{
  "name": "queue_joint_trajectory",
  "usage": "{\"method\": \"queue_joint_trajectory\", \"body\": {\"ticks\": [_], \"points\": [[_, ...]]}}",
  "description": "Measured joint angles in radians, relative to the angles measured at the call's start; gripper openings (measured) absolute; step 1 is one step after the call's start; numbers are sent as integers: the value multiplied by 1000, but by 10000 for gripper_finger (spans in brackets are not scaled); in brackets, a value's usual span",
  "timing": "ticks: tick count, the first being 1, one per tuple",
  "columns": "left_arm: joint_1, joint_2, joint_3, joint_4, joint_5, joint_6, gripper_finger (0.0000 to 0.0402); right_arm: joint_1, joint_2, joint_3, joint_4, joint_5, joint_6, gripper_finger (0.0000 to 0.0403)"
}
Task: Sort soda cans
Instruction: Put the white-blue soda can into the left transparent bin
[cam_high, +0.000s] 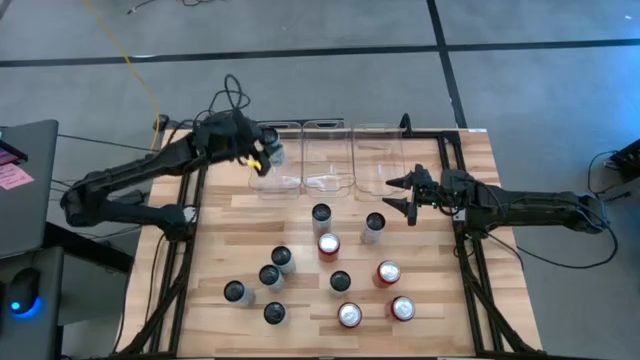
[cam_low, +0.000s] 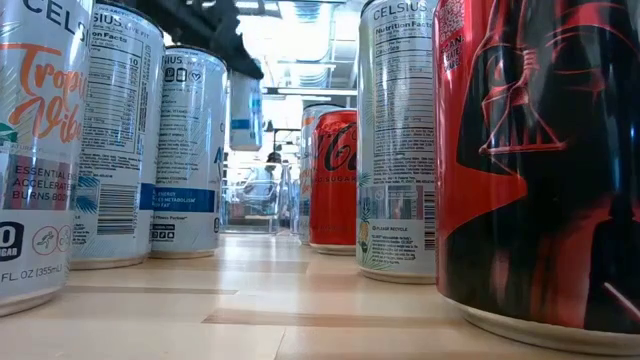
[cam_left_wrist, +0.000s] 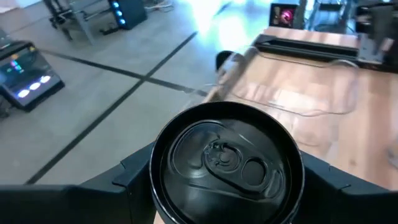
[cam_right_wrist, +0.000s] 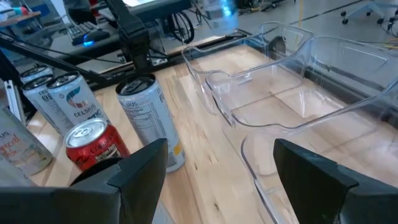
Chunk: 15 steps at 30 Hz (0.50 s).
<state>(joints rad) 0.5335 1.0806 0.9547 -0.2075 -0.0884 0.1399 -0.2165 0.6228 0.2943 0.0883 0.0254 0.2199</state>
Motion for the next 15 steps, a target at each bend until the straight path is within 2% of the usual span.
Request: {"method": "queue_joint_trajectory", "body": {"ticks": [7,15], "points": [[191,58,-129,175,108,23,254,0,0,0,1,0,2,313],[312,266,-177,351,189,24,254,0,0,0,21,3,18,313]]}}
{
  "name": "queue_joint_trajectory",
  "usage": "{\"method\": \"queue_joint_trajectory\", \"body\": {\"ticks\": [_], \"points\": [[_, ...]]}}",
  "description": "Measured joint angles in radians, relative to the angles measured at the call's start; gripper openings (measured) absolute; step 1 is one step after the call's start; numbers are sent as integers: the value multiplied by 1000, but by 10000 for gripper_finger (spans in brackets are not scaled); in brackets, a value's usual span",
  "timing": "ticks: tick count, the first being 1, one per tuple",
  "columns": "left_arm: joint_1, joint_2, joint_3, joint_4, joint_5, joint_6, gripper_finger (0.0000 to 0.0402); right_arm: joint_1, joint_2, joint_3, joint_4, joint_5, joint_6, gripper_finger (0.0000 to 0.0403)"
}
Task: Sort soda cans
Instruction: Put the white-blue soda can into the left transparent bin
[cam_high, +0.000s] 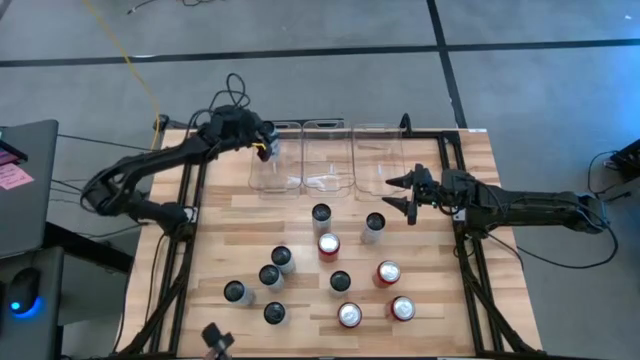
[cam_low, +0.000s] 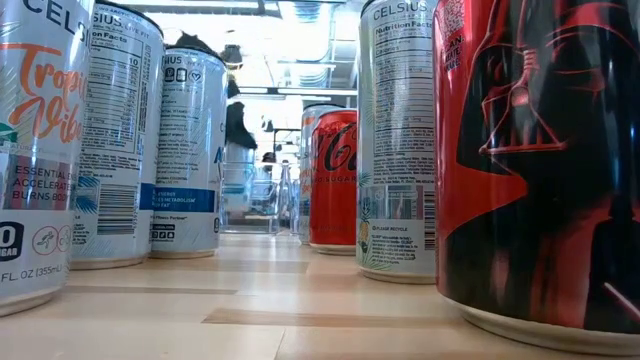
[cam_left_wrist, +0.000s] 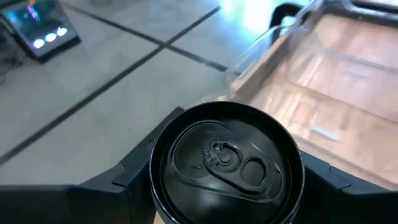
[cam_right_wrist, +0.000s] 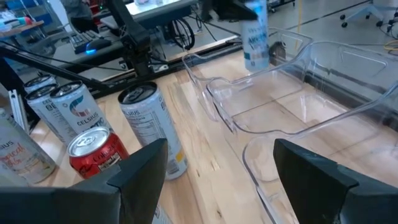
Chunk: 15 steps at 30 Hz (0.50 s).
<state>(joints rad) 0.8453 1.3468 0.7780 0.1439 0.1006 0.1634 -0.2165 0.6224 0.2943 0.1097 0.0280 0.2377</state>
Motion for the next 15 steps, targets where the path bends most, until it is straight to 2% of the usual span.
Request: {"method": "queue_joint_trajectory", "body": {"ticks": [6,15], "points": [[37,102,0,60,27,-6,254,0,0,0,-4,0,9,313],[67,126,2,84,22,-7,261,-2,0,0,-5,5,9,313]]}}
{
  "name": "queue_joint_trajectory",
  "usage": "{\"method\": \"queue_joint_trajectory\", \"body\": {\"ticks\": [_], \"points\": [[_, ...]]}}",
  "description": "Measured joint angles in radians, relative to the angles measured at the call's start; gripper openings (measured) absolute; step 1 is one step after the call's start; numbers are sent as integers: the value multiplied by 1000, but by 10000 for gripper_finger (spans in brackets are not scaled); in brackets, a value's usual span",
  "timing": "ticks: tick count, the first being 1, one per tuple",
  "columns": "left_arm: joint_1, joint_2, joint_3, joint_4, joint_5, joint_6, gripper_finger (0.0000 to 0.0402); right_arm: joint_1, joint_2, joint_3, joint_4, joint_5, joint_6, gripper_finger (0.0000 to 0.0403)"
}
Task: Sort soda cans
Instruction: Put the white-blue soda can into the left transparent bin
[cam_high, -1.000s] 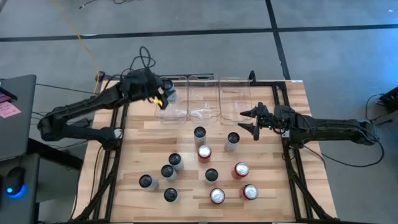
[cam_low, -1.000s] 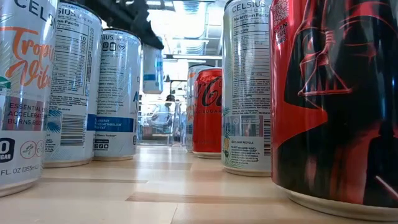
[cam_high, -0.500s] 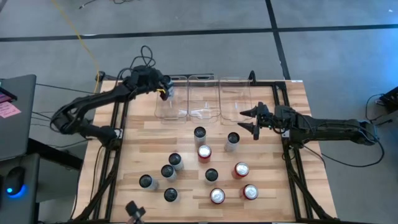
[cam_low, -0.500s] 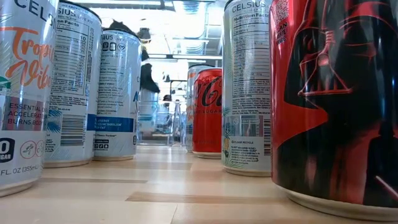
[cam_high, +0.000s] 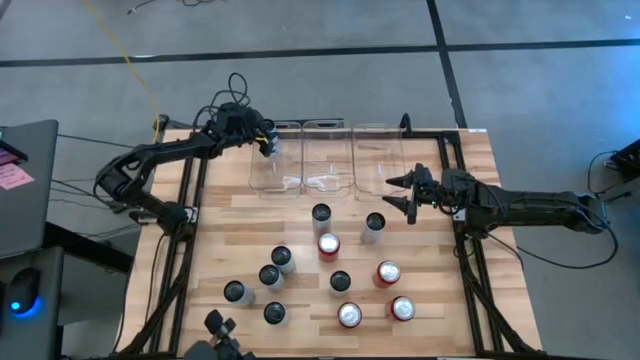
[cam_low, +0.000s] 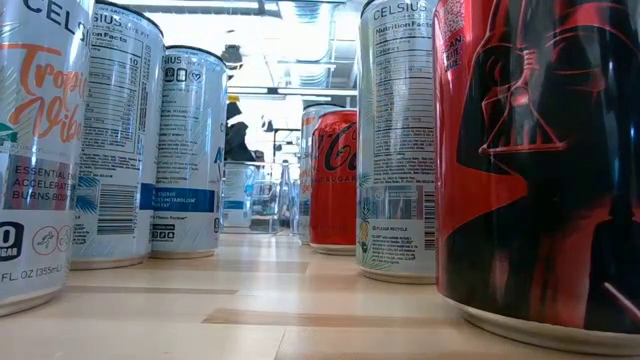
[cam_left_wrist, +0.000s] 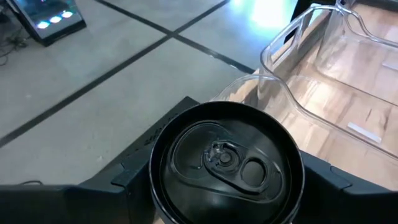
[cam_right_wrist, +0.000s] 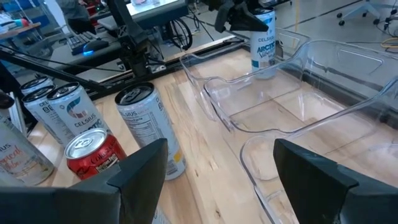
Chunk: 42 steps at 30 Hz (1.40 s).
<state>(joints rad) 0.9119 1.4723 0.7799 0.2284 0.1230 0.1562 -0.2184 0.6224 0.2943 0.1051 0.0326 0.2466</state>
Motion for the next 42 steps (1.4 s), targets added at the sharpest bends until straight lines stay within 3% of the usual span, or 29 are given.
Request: {"method": "queue_joint_trajectory", "body": {"ticks": [13,20,27,32,42], "points": [[2,-48,-1,-7,-5,51,354,0,0,0,9,16,17,313],[2,-211,-1,-79,-13,42,363,0,0,0,20,25,44,313],[-22,-365,-1,-288,-23,23,363,0,0,0,73,31,44,313],[-96,-469,-1,-411,-24,-18,364,0,0,0,94,31,44,313],[-377,-605,-1,-533,-24,-100,364,1,0,0,116,31,44,313]]}}
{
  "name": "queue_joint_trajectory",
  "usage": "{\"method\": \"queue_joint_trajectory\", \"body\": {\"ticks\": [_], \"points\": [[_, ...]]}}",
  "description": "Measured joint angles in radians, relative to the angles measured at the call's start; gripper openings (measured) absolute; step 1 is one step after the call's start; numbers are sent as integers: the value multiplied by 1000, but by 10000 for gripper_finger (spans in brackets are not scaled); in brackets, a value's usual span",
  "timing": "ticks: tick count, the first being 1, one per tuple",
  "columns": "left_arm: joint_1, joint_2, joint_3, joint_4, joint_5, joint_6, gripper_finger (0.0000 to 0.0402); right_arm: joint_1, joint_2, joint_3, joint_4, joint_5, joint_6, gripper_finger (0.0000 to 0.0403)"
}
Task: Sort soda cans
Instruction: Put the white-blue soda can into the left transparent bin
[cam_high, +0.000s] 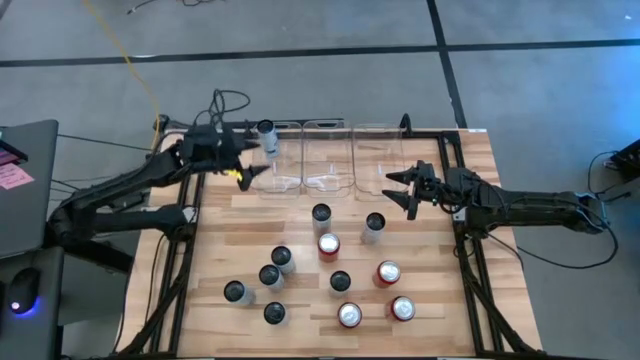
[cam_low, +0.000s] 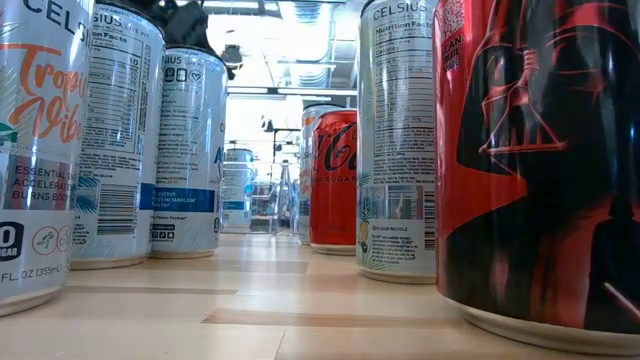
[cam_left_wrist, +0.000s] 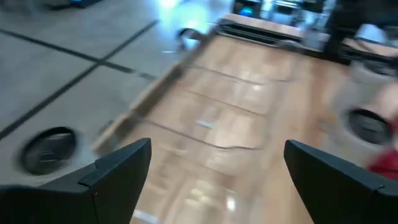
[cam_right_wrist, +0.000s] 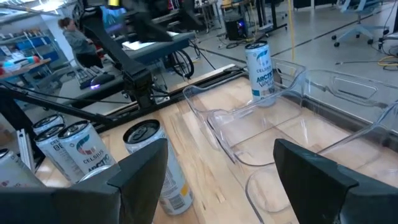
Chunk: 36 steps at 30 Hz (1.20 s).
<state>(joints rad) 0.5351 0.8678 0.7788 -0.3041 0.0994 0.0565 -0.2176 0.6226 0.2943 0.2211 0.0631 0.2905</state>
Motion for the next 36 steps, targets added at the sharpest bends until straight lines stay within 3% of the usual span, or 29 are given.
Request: {"method": "queue_joint_trajectory", "body": {"ticks": [13,24,36], "points": [[-247,-48,-1,-174,-12,-105,364,34,0,0,-3,0,0,313],[-581,-148,-1,-270,32,-204,364,60,6,0,-2,22,16,313],[-954,-148,-1,-320,-109,-469,362,59,67,-2,-39,151,68,313]]}}
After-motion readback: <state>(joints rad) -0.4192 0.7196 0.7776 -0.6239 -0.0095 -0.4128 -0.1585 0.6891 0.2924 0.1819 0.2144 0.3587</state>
